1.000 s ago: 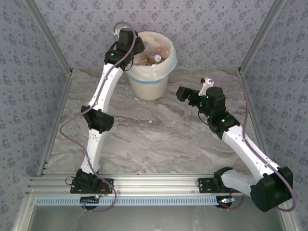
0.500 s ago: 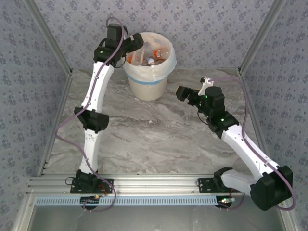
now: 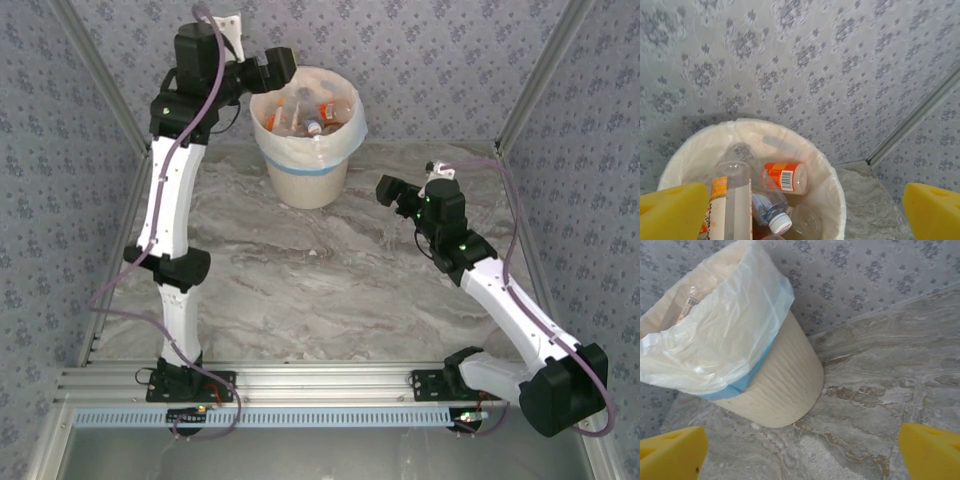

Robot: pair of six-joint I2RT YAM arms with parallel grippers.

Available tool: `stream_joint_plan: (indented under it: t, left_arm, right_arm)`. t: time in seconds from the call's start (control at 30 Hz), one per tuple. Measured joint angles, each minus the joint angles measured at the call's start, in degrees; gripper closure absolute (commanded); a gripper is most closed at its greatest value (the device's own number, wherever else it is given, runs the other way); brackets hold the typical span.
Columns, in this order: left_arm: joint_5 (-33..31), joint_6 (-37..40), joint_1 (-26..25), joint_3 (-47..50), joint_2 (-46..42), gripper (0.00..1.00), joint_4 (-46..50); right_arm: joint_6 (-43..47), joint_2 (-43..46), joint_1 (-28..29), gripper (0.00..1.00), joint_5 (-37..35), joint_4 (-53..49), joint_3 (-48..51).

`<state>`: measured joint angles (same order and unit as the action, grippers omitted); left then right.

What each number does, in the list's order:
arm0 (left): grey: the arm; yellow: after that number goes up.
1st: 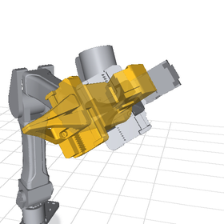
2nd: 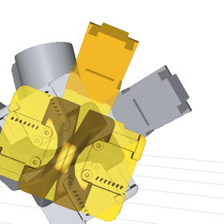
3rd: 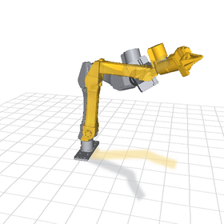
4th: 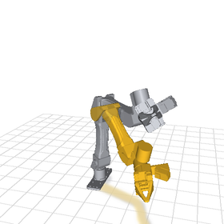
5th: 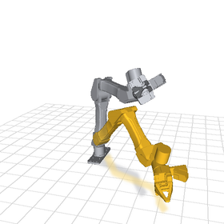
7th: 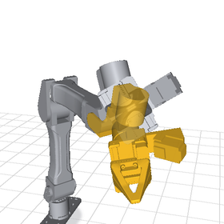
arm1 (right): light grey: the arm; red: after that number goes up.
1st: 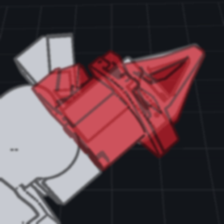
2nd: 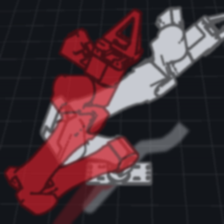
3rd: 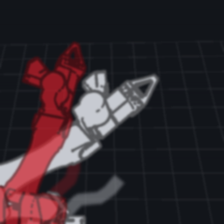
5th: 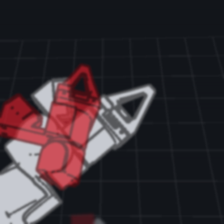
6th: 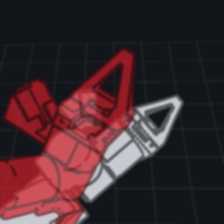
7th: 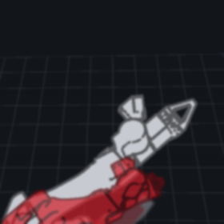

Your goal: Put the plastic bottles in the bin

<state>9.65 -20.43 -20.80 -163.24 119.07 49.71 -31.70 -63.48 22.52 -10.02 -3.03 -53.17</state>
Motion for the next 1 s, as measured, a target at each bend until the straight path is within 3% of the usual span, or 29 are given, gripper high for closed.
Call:
stream_joint_plan:
  t: [0.13,0.3,0.47,0.6,0.73,0.87,1.0]
  left_arm:
    - [-2.6,1.9,-0.9,11.8,-9.4,0.01,-2.3]
    - [-8.1,2.2,-1.4,55.7,-33.1,0.01,-24.3]
    - [-19.7,2.3,-1.3,84.1,-48.0,0.01,-40.8]
    - [-32.4,1.8,-0.2,97.1,-55.7,0.01,-46.1]
    - [-41.1,-0.7,5.4,107.4,-61.1,0.01,-46.6]
    - [-45.0,-3.7,12.8,117.3,-62.0,0.0,-46.2]
    - [-44.0,-4.5,19.6,128.1,-59.4,0.0,-49.3]
  right_arm:
    - [0.1,0.9,-1.5,0.0,-3.0,-0.2,0.5]
    - [1.3,1.2,-4.0,0.0,-5.9,-1.4,2.2]
    - [3.9,1.6,-6.2,0.0,-8.3,-2.0,4.3]
    - [6.4,2.3,-8.4,0.0,-9.7,-2.0,6.8]
    - [8.6,2.3,-10.3,0.0,-10.6,-1.2,9.1]
    - [10.7,2.3,-12.3,0.0,-11.2,1.1,12.8]
    - [12.6,2.1,-14.9,0.0,-11.1,3.6,16.1]
